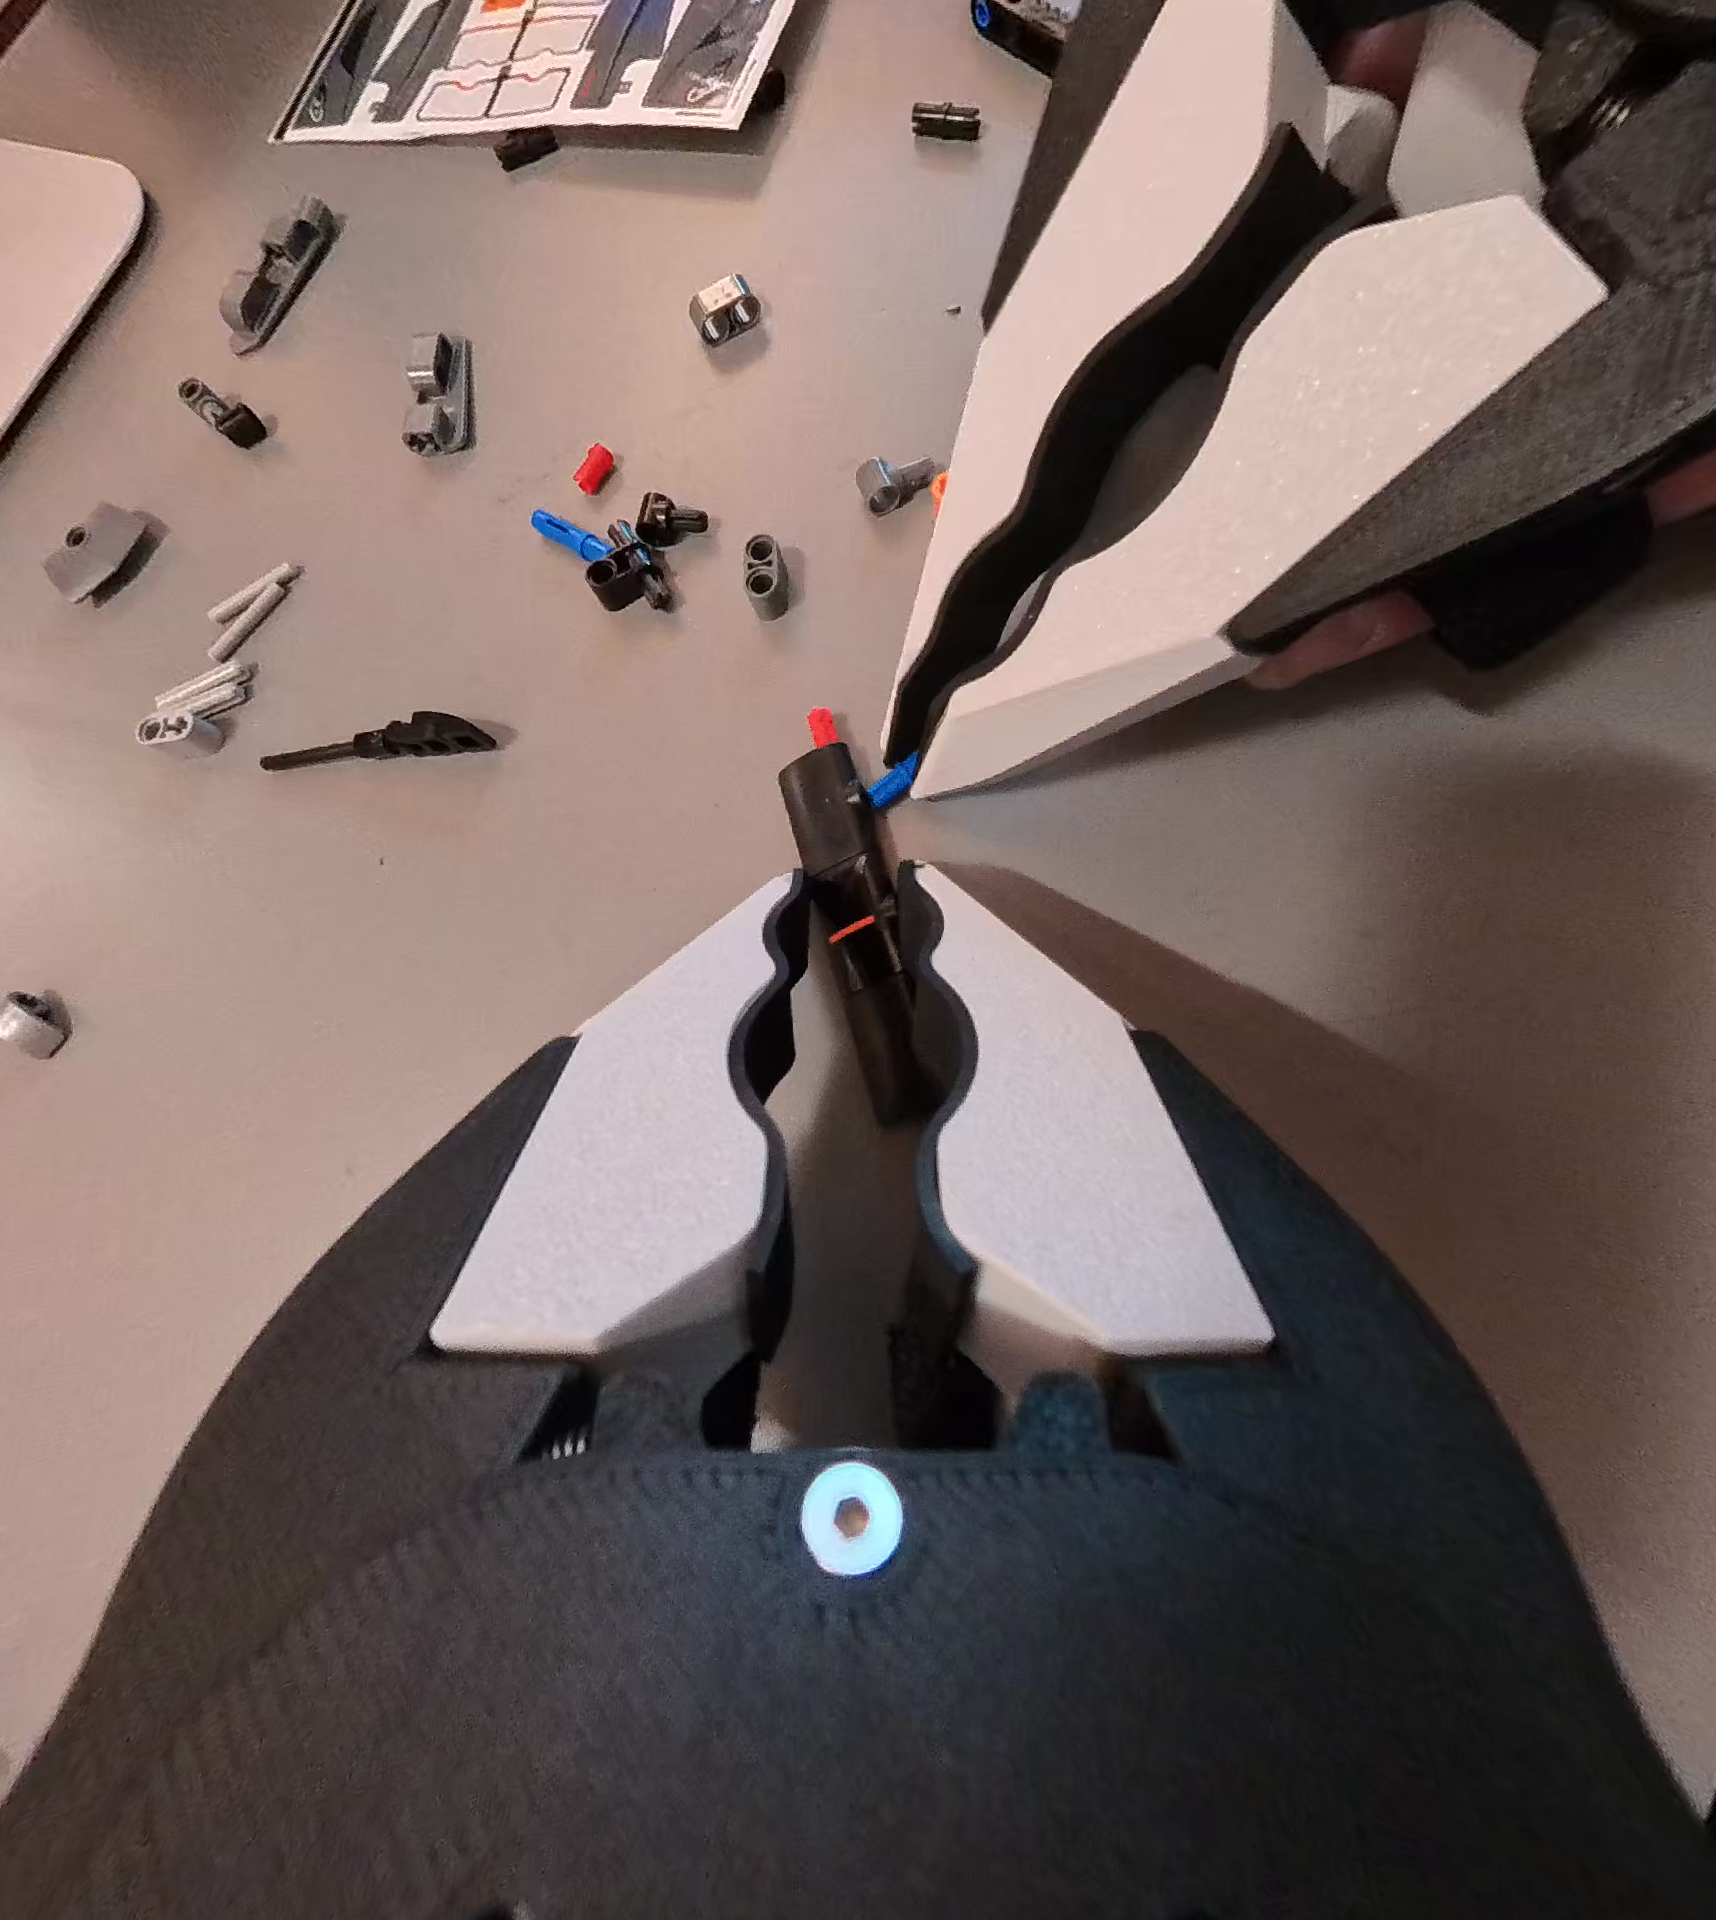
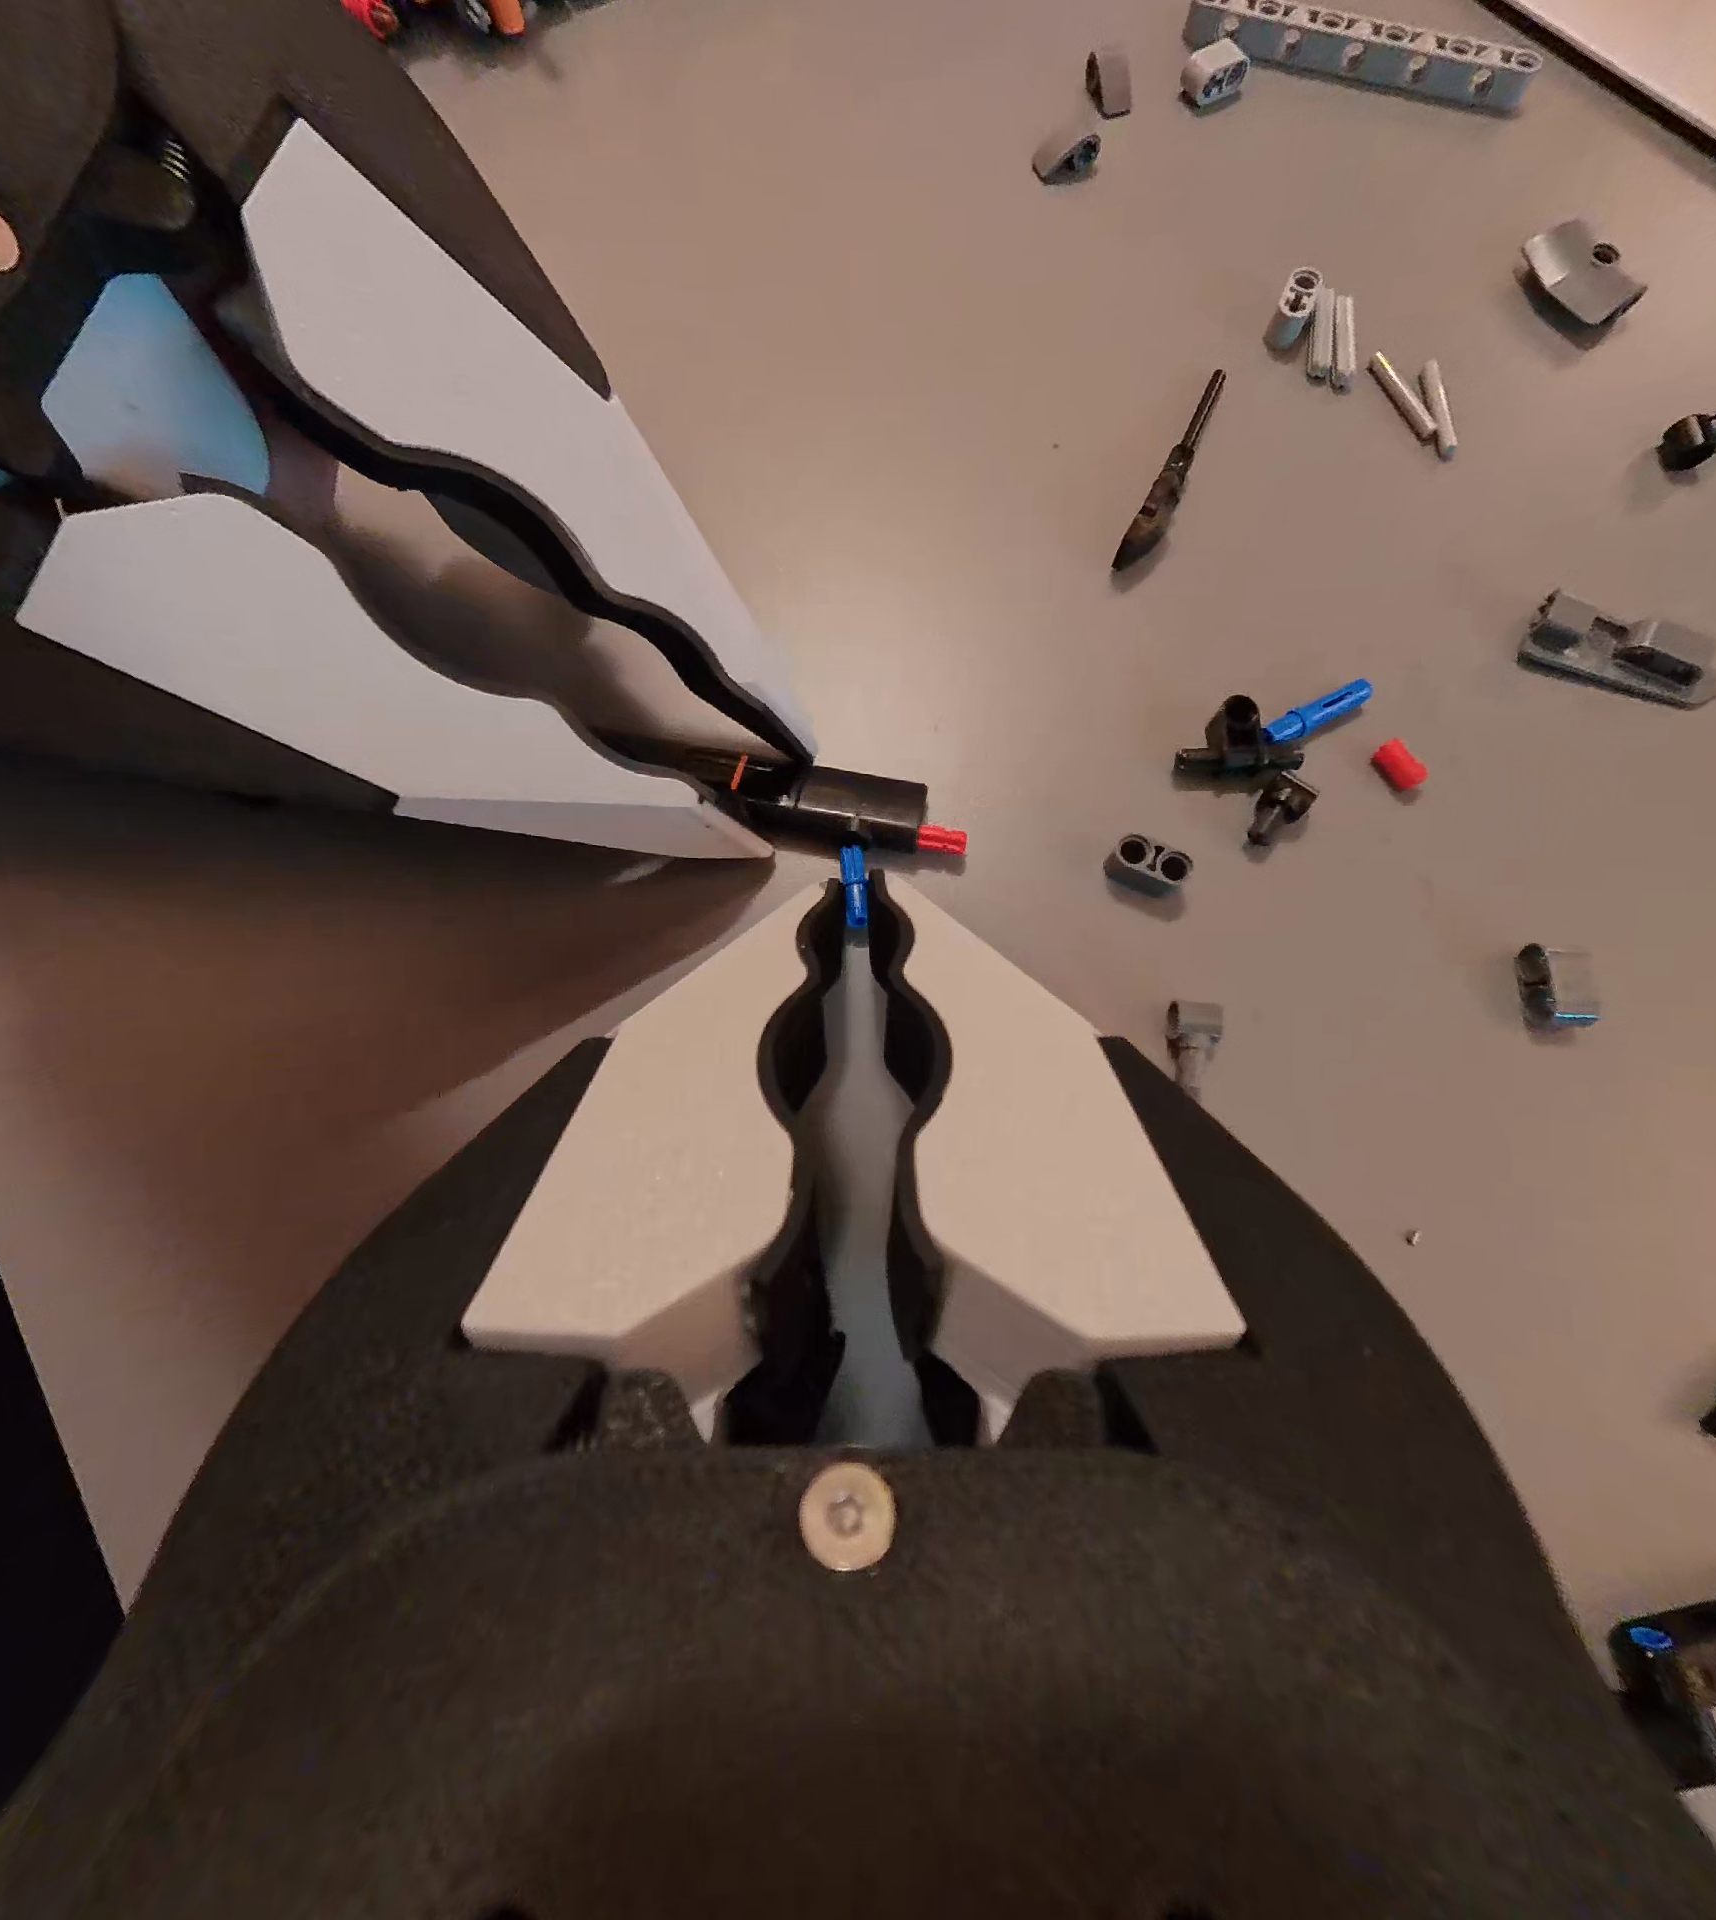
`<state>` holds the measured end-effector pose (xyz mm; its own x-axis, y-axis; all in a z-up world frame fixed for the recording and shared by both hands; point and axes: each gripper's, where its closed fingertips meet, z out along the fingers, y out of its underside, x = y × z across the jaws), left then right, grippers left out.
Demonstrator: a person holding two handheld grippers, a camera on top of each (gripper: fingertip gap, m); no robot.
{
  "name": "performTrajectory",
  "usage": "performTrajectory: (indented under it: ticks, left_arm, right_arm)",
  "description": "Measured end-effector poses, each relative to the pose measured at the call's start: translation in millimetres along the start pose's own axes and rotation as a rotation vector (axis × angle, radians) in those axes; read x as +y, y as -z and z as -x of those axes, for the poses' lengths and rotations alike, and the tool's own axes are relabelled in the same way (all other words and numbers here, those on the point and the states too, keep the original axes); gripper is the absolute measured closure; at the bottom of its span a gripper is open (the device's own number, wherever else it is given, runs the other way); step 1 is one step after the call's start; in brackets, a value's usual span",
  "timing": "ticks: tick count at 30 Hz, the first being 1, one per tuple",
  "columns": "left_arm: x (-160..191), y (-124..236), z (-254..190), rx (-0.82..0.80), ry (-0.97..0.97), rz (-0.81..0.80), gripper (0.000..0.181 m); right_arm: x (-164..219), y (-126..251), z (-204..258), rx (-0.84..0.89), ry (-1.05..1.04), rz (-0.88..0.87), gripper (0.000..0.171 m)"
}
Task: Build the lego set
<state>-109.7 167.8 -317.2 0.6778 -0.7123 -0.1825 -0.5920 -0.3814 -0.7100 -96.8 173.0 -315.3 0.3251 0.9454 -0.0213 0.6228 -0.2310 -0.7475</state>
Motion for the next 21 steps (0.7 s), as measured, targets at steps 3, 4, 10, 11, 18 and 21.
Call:
performTrajectory:
  ticks: [3, 4, 10, 11, 18, 21]
  left_arm:
    - [0.0, -0.2, 0.2, -0.005, -0.001, 0.002, 0.167]
    - [-0.1, -0.2, 0.3, -0.011, -0.004, 0.002, 0.167]
    - [-0.7, -0.8, 0.7, -0.034, -0.021, 0.002, 0.167]
    - [-0.9, -0.9, 0.5, -0.036, -0.023, 0.003, 0.167]
    - [-2.1, -2.1, 0.9, -0.055, -0.043, 0.004, 0.168]
    - [-2.4, -2.3, 1.0, -0.066, -0.054, 0.003, 0.168]
  right_arm:
    - [-1.3, -0.1, 0.0, 0.018, -0.005, -0.006, 0.169]
    - [-1.8, 0.0, 0.0, 0.019, -0.011, -0.008, 0.169]
    - [-4.3, 0.8, -2.7, 0.055, -0.022, -0.023, 0.169]
    - [-3.8, 0.4, -3.0, 0.071, -0.009, -0.020, 0.169]
    - [-3.9, -0.1, -5.9, 0.206, 0.120, -0.012, 0.170]
    - [-3.9, -0.1, -6.9, 0.255, 0.184, -0.007, 0.170]
